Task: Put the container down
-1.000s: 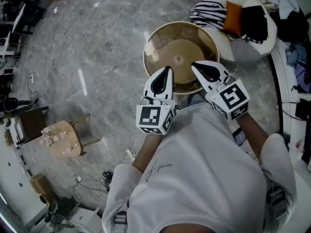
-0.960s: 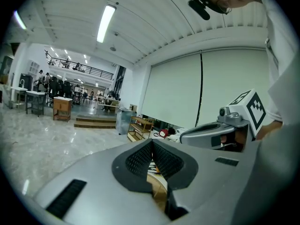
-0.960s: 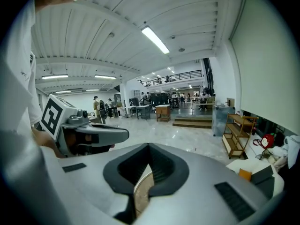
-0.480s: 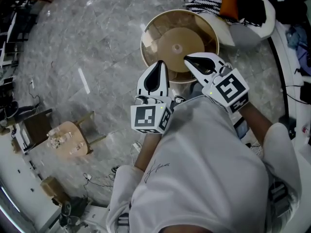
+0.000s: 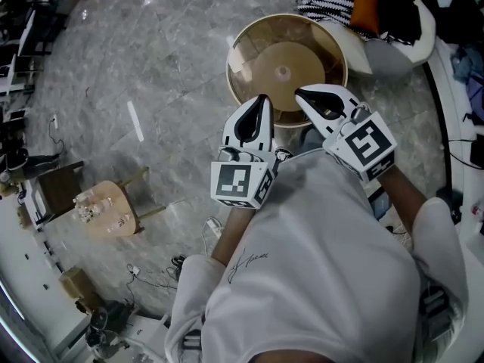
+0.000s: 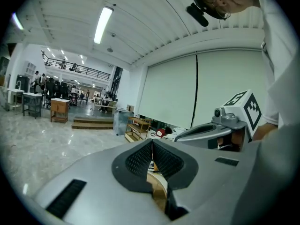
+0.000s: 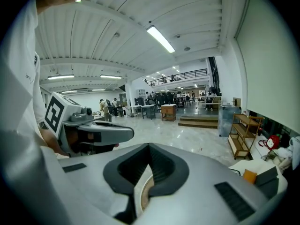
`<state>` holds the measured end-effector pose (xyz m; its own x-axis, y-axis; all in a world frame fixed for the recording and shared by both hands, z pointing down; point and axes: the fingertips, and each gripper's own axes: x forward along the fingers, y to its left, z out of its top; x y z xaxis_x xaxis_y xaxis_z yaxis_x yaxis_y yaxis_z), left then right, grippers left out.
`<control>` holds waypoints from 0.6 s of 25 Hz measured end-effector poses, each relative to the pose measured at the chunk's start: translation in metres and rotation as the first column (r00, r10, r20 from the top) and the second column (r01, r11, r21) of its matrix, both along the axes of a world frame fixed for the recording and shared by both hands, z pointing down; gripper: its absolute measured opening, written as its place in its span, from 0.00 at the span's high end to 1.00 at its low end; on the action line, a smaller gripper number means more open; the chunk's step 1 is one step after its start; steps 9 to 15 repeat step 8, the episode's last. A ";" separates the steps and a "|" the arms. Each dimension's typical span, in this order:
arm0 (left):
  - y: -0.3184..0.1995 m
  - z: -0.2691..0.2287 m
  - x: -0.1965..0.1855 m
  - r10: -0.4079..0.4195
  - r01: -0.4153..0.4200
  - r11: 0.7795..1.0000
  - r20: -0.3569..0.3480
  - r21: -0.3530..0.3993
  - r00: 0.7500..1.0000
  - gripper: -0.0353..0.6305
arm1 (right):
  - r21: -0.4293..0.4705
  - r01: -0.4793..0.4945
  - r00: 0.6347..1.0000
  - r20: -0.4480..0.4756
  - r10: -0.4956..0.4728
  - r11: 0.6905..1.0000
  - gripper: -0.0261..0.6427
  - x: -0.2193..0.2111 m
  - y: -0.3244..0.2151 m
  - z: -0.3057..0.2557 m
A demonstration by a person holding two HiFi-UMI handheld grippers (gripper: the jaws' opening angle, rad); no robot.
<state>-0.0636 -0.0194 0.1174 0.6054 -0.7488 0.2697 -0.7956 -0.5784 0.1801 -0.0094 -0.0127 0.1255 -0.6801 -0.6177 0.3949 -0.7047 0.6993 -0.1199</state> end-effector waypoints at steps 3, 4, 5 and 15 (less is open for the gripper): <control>0.007 0.002 0.000 0.019 -0.019 1.000 0.007 -0.009 1.000 0.92 | 0.012 -0.004 1.000 -0.003 0.004 1.000 0.94 -0.002 0.004 -0.001; 0.009 0.004 0.000 0.025 -0.025 1.000 0.010 -0.015 1.000 0.92 | 0.012 -0.005 1.000 -0.002 0.005 1.000 0.94 -0.003 0.006 -0.001; 0.012 0.006 -0.001 0.032 -0.031 0.999 0.013 -0.023 0.999 0.92 | 0.012 -0.006 1.000 -0.002 0.006 1.000 0.94 -0.004 0.008 -0.002; 0.021 0.011 0.000 0.053 -0.052 0.998 0.020 -0.047 0.998 0.92 | 0.009 -0.004 1.000 -0.001 0.004 1.000 0.94 -0.007 0.016 -0.002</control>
